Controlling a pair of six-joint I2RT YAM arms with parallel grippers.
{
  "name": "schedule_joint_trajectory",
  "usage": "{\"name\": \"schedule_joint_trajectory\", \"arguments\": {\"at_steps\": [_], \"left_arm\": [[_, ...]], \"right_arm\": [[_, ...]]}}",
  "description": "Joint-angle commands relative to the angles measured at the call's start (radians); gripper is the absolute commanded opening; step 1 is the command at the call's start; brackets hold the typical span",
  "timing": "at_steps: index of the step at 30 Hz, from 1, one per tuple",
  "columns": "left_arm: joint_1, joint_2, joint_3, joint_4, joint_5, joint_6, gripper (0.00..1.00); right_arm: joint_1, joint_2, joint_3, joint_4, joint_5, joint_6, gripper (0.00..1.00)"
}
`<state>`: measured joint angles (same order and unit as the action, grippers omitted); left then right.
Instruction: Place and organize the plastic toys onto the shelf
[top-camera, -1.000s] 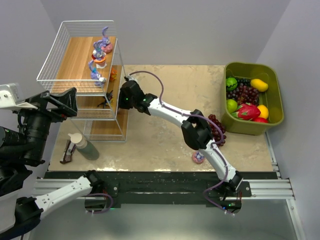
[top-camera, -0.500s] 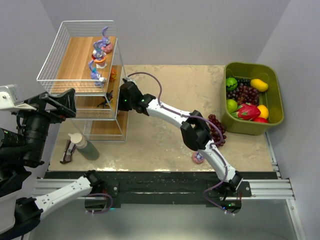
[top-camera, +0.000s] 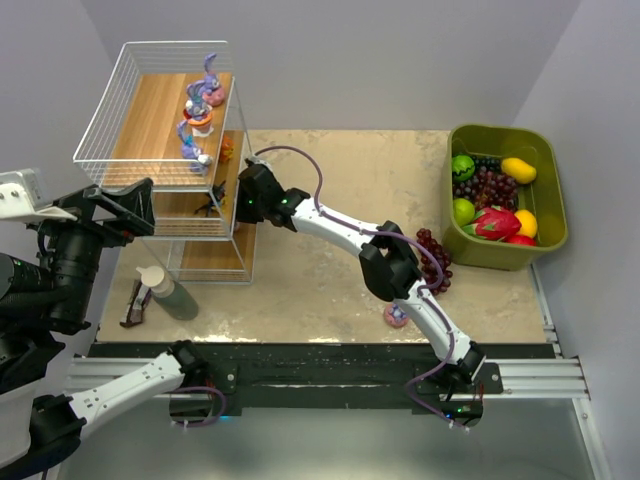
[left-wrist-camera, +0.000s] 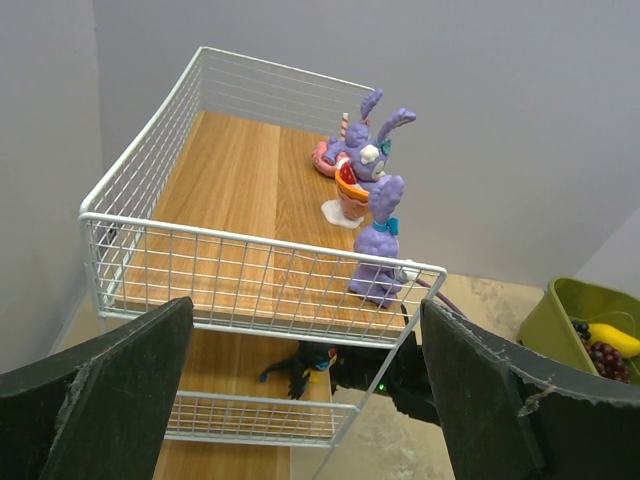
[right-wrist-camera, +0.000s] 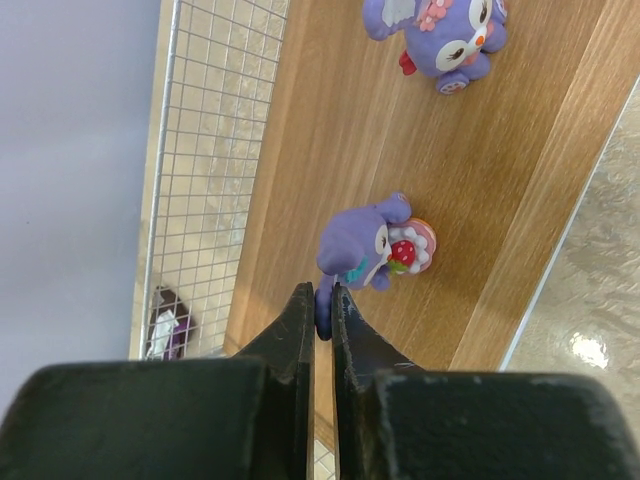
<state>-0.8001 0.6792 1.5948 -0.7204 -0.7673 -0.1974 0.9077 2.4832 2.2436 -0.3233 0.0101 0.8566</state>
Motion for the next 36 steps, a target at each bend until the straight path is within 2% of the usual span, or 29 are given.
{"name": "schedule_joint_trajectory", "arguments": {"at_steps": [1, 6, 11, 25, 36], "left_arm": [[-0.004, -0.007, -0.001, 0.016, -0.015, 0.01, 1.0], [-0.002, -0.01, 0.001, 0.018, -0.015, 0.009, 1.0], [-0.002, -0.012, 0.002, 0.016, -0.015, 0.009, 1.0], [-0.002, -0.02, 0.002, 0.006, -0.026, 0.006, 0.99], [-0.002, -0.021, -0.004, 0.007, -0.03, 0.006, 0.99]], "right_arm": [[0.007, -0.003, 0.048, -0.013, 0.019, 0.005, 0.08], [0.007, -0.004, 0.036, 0.004, 0.013, 0.006, 0.22], [0.005, -0.012, 0.022, 0.049, 0.004, 0.01, 0.27], [0.007, -0.015, 0.004, 0.079, -0.009, 0.029, 0.26], [0.007, -0.073, -0.085, 0.101, -0.029, -0.002, 0.26]]}}
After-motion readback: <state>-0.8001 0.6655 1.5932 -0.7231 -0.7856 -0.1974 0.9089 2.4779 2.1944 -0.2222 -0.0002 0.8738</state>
